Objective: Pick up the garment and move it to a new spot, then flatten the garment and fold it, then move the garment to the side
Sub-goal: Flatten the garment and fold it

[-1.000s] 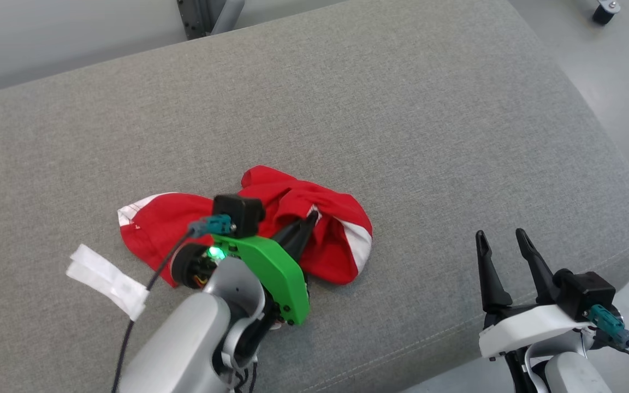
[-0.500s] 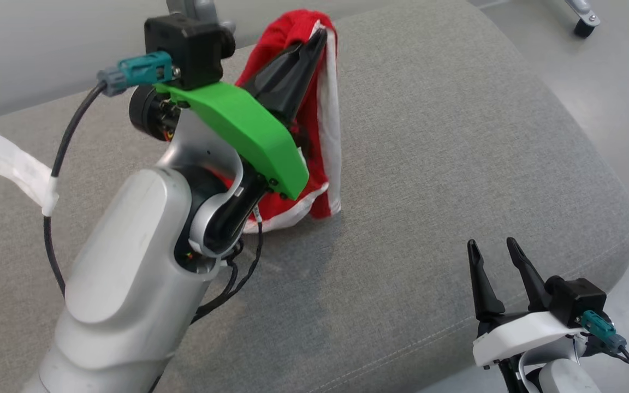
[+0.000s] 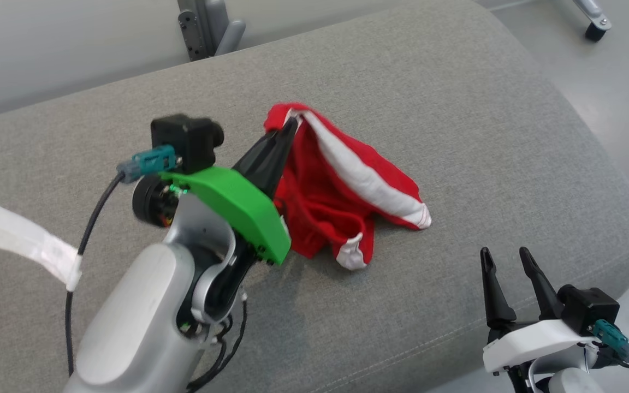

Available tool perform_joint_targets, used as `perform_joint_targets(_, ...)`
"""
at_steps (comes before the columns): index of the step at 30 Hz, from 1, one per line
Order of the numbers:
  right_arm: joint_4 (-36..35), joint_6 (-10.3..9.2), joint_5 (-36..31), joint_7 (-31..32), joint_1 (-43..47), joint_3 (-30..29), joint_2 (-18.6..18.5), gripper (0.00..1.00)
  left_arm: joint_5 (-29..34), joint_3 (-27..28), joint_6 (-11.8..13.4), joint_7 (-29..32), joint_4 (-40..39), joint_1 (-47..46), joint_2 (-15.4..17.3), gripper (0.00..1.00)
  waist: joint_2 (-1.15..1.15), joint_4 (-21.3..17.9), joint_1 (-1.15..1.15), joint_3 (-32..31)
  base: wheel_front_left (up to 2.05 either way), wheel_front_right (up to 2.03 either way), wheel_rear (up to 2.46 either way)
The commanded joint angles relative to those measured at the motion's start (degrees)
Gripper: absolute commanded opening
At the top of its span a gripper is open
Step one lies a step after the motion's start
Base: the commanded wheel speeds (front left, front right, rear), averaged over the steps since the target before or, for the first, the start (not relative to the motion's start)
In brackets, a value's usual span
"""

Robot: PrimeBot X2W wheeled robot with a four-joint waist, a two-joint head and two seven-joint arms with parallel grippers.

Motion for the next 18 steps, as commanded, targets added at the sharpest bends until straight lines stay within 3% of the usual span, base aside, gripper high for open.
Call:
perform_joint_targets(1,-0.17,-0.04,0.44,-0.18,0.56,-0.18,-0.02,1.00,0.11,0.33,0.52,0.11,-0.37,2.16,1.33,0.00,0.00,1.17,0.00,0.64,0.00,0.00,0.00)
perform_joint_targets(9,-0.25,-0.03,-0.54,-0.18,0.04,-0.79,-0.02,1.00,-1.03,0.76,2.66,3.03,-1.27,18.10,11.23,0.00,0.00,6.61,0.00,1.87,0.00,0.00,0.00)
perform_joint_targets(10,-0.28,-0.04,-1.04,-0.18,-0.40,-0.92,-0.05,1.00,-2.07,1.46,2.66,3.71,-0.88,21.15,13.63,0.00,0.00,7.80,0.00,1.95,0.00,0.00,0.00)
perform_joint_targets(13,-0.33,-0.04,-1.81,-0.18,-0.72,-0.85,-0.03,1.00,-2.88,1.51,1.00,4.07,0.12,24.81,16.71,0.00,0.00,9.36,0.00,2.01,0.00,0.00,0.00)
perform_joint_targets(18,-0.37,-0.04,-3.27,-0.18,-0.86,-1.27,-0.04,1.00,-4.26,1.96,-1.75,2.34,3.66,27.78,18.54,0.00,0.00,11.64,0.00,2.12,0.00,0.00,0.00)
